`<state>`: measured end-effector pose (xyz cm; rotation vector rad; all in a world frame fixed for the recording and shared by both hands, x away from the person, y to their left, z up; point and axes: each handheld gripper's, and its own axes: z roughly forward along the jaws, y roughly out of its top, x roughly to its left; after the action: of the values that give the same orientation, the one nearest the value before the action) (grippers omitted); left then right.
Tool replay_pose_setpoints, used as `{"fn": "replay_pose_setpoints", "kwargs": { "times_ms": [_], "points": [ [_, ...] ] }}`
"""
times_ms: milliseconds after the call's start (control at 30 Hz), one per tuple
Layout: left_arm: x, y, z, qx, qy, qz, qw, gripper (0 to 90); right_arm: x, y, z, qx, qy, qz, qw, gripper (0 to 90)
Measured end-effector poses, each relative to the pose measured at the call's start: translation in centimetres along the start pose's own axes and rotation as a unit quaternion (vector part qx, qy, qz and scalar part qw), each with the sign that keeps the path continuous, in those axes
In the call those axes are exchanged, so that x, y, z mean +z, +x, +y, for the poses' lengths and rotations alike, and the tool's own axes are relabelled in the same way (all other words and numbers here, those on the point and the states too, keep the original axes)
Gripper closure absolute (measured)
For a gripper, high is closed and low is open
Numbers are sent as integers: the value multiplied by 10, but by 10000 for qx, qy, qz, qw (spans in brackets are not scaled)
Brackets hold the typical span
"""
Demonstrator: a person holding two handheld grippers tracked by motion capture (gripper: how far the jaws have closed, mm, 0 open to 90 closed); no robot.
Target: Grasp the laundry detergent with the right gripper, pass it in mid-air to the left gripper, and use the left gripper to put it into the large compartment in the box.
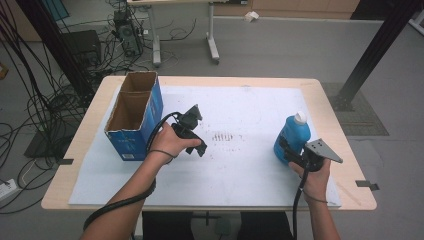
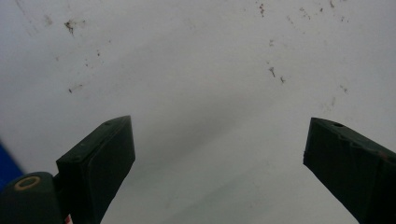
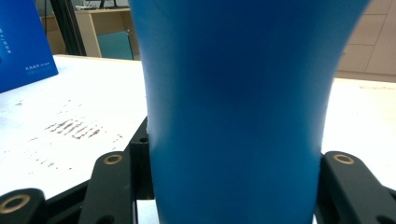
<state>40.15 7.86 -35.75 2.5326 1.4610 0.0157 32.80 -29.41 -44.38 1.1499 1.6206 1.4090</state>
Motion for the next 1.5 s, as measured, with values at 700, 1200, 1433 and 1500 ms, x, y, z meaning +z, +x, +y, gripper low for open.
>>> {"fn": "replay_pose_setpoints", "kwargs": {
  "times_ms": [700, 1200, 1433, 1500],
  "points": [
    [0, 0, -1, -1, 16, 7, 10000, 92, 0, 0, 0, -11, -6, 23, 10000, 441],
    [-1, 1, 0, -19, 16, 27, 10000, 92, 0, -1, 0, 1, 0, 25, 10000, 440],
    [1, 0, -1, -18, 24, 19, 10000, 91, 0, -1, 0, 13, -4, 25, 10000, 440],
    [1, 0, -1, -33, 17, 16, 10000, 91, 0, -1, 0, 9, -8, 25, 10000, 439]
  ]
}}
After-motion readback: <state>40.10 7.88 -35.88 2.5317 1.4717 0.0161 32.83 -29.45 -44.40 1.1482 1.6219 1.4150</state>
